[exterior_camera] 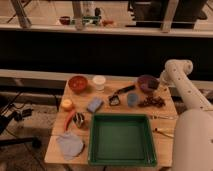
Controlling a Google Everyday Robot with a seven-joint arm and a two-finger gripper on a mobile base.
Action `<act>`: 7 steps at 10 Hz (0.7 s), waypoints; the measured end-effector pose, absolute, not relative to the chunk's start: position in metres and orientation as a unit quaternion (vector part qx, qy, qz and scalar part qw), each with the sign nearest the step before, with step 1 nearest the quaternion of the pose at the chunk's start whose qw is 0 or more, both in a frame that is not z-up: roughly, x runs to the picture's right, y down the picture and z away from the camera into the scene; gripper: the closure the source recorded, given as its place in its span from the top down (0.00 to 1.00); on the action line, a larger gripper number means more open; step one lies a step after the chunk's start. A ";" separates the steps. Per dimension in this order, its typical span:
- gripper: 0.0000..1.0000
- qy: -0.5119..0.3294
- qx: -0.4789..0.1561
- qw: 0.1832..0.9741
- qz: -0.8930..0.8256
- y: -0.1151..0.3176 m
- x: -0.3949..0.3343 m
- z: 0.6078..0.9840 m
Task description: Wipe purple bowl with eraser
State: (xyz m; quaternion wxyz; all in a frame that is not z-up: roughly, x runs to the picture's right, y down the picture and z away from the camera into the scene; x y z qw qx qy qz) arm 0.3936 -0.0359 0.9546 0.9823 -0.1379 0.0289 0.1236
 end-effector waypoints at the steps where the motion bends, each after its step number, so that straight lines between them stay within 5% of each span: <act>1: 0.14 0.033 -0.134 0.983 0.125 -0.040 0.396 0.959; 7: 0.14 0.044 -0.112 0.985 0.124 -0.067 0.393 0.983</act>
